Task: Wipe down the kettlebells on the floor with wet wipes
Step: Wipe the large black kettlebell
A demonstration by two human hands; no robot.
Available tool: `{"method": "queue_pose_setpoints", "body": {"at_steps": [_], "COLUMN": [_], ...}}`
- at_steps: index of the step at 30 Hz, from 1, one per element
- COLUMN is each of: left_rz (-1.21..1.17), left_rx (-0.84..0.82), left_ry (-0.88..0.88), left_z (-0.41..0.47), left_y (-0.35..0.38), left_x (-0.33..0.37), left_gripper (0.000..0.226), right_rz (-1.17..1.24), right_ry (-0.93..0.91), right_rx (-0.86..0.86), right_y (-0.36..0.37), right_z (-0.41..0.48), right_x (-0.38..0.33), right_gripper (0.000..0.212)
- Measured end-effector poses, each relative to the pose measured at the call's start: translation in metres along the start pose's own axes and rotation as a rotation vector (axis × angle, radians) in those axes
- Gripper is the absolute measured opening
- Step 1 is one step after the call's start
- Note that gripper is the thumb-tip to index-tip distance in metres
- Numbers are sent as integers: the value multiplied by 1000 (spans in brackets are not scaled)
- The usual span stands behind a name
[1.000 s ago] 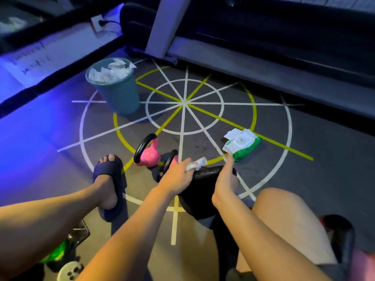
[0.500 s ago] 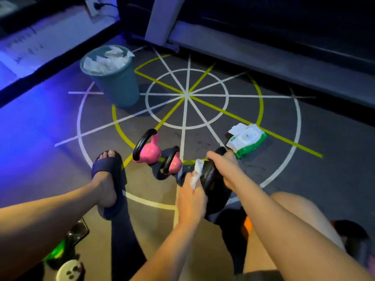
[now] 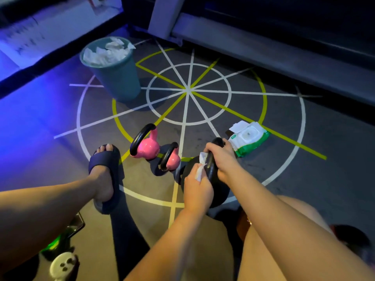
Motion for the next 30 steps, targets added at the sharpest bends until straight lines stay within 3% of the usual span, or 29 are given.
{"method": "queue_pose_setpoints", "body": {"at_steps": [4,8,12,16,19,24,27,30], "left_rz": [-2,30,-73,-188,-158,-101,-151,-119], "left_rx": [-293,-304,-159,-79,11,-7,-51,-64], "left_ry": [36,114,92,-94,-68,1,-67,-65], "left_z": [34,52,44,20,13,13,7,9], "left_y": [-36,-50,-42,-19,-7,-6,-9,-10], "left_x": [-6,-8,-21,-22,-16,-11,-9,-9], "left_gripper": [34,37,38,21,26,25,28,37], "right_rz": [157,247,123,-183,-302,-351,-458,-556], "right_ry": [-96,-135,-105,-78,-57,-88,-74,-153], "right_rx": [227,329,268,95,-9,-29,-70,-44], "right_y": [2,0,0,5,7,8,-2,-33], "right_z": [-5,-8,4,16,15,-9,-30,-53], "right_x": [15,30,25,1,-13,-21,-29,-54], "right_gripper": [90,96,102,104,104,97,104,84]}}
Point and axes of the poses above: each hand's wrist, its own z-axis towards the middle knuckle, its own y-axis out of the palm, x = y × z, the point moved 6 cm from there along z, towards the middle knuckle, and after that the axes turned 15 degrees about z, right-handed, at the moved point
